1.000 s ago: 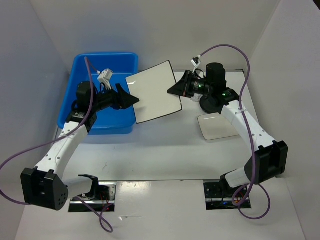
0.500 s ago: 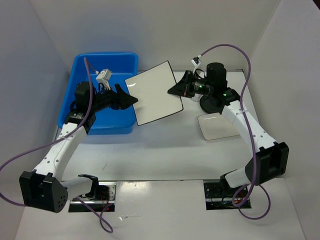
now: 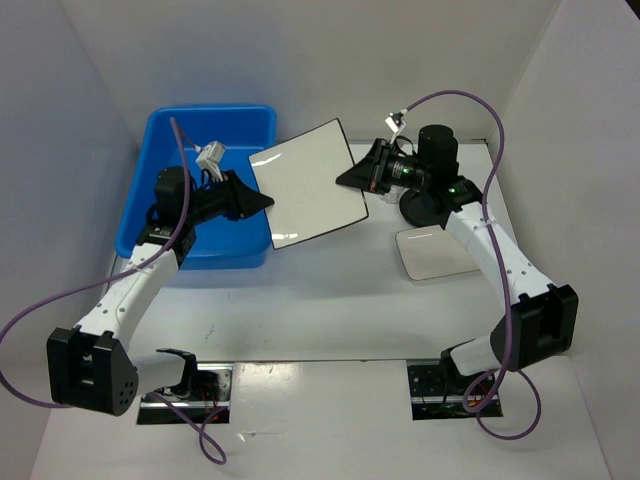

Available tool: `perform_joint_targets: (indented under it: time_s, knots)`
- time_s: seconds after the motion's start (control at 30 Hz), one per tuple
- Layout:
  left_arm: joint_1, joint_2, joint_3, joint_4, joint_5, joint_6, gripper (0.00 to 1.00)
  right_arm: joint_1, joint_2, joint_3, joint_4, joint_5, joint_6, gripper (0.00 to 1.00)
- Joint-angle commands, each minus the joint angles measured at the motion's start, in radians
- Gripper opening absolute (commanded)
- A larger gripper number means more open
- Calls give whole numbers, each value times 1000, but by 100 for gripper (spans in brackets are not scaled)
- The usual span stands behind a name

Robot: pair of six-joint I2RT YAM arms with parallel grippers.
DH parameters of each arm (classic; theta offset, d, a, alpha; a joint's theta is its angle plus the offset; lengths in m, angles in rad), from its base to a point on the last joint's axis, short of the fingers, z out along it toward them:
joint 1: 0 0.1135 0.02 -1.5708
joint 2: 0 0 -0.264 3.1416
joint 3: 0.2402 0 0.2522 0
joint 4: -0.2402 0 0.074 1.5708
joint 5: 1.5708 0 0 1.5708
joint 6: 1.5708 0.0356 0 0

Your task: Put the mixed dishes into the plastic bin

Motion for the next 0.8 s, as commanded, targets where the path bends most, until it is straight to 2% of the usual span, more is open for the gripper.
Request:
perform_joint_targets:
  time_s: [0.0, 0.03, 0.13, 0.27, 0.47, 0.77]
  knots:
    - [5, 7, -7, 106, 58, -39, 37, -8, -96, 10, 289, -150, 138, 0]
    - [5, -5, -7, 115, 71, -40, 29, -19, -96, -1, 299, -150, 138, 0]
    - [5, -27, -7, 170, 115, -95, 27, -19, -96, -11, 308, -161, 138, 0]
    - [5, -47, -41, 273, 175, -199, 27, -19, -96, -33, 351, -185, 158, 0]
    - [5, -57, -50, 305, 204, -224, 34, -19, -68, -55, 435, -239, 222, 0]
    - [5, -48, -36, 356, 235, -271, 31, -19, -68, -107, 461, -271, 245, 0]
